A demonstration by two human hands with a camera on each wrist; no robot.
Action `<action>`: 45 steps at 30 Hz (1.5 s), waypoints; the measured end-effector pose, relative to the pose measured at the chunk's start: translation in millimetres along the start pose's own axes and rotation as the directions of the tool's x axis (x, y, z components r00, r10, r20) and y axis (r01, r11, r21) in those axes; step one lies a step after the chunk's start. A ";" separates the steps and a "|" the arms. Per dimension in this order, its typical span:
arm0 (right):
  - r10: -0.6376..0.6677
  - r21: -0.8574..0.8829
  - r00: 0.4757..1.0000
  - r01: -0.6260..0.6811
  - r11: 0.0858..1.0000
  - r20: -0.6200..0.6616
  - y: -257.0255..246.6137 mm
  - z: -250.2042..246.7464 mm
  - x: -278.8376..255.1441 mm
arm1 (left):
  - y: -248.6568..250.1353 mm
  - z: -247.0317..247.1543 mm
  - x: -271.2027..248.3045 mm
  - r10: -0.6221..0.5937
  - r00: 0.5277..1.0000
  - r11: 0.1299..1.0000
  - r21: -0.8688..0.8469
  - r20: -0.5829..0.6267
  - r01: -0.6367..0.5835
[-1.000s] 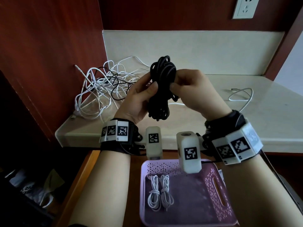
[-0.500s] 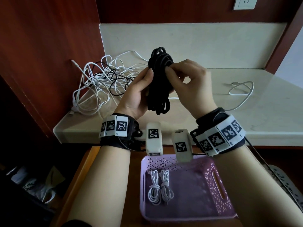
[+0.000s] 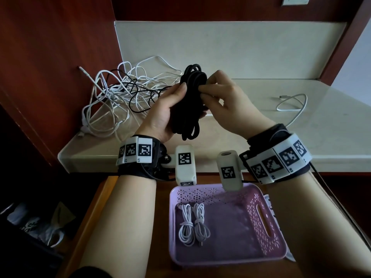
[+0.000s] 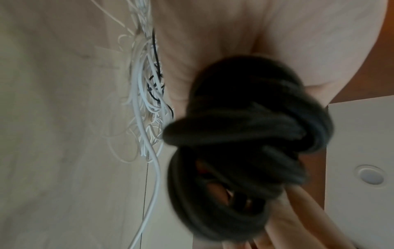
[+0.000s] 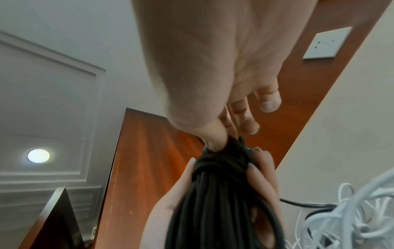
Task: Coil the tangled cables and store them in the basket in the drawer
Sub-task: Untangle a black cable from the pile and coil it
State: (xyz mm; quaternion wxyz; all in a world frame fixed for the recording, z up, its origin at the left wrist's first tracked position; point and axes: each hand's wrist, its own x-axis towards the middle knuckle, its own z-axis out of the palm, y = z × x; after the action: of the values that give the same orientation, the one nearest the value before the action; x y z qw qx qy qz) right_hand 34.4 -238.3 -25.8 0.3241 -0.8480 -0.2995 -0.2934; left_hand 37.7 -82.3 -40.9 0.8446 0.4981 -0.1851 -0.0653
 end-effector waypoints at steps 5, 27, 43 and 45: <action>0.093 0.055 0.994 -0.096 0.994 0.052 4.6 -0.6 3.3 | -1.0 3.5 -1.1 -0.055 0.998 0.994 0.093 -0.012 0.056; 0.348 0.567 0.935 -0.327 0.756 0.075 6.6 -0.1 -3.0 | 4.3 9.0 -8.4 -0.110 0.992 0.994 -0.006 -0.055 0.110; 0.391 0.672 0.920 -0.309 0.673 0.030 16.8 10.7 -4.3 | 0.2 1.7 -8.6 -0.130 0.987 0.991 -0.013 0.091 0.132; 0.386 0.641 0.922 -0.310 0.702 0.023 17.6 12.1 -2.2 | -0.1 1.5 -8.2 -0.119 0.988 0.993 -0.010 0.100 0.121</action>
State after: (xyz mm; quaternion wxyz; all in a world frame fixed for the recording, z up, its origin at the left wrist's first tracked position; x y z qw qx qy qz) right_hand 49.0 -240.9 -41.5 0.6562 -0.7118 -0.1958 -0.1561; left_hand 29.6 -81.1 -42.4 0.8329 0.4977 -0.1958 -0.1421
